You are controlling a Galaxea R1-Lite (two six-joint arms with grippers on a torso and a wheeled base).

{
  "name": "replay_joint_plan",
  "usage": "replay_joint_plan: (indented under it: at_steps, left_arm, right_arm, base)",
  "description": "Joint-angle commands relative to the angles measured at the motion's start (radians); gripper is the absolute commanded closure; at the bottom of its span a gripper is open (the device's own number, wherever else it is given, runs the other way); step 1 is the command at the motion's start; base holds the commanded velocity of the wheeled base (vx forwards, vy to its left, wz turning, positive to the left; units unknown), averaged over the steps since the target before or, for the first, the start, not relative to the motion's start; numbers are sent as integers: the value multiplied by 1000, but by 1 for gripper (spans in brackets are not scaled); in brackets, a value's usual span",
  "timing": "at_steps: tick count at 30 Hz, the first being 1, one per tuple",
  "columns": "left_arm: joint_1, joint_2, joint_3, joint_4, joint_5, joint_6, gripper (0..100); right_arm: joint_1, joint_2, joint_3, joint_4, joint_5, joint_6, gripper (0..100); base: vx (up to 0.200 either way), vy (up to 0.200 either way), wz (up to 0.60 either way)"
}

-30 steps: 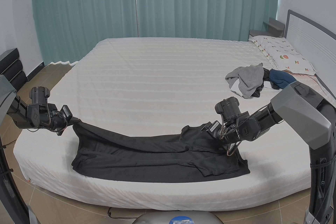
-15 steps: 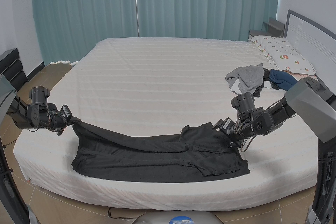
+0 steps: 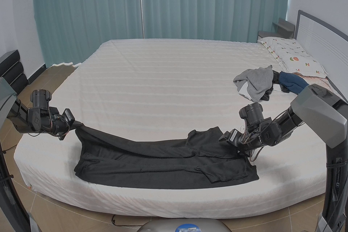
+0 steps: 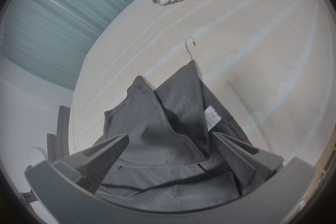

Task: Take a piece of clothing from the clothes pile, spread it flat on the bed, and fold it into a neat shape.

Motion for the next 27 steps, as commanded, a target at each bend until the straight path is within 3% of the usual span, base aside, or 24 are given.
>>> replay_joint_plan:
  at_steps: [1,18,27]
  left_arm:
    - [0,2,-2,-1,0,0,100]
    - [2,-3,-2,-1,1,1,100]
    - [2,-22,-26,1,34,1,100]
  right_arm:
    - [2,21,-1,-7,-4,-8,100]
    - [-55,-43,-24,-18,11,2,100]
    - [-83,-63,-162,-9,14,45,100]
  base:
    - [0,0,0]
    - [0,0,0]
    - [0,0,0]
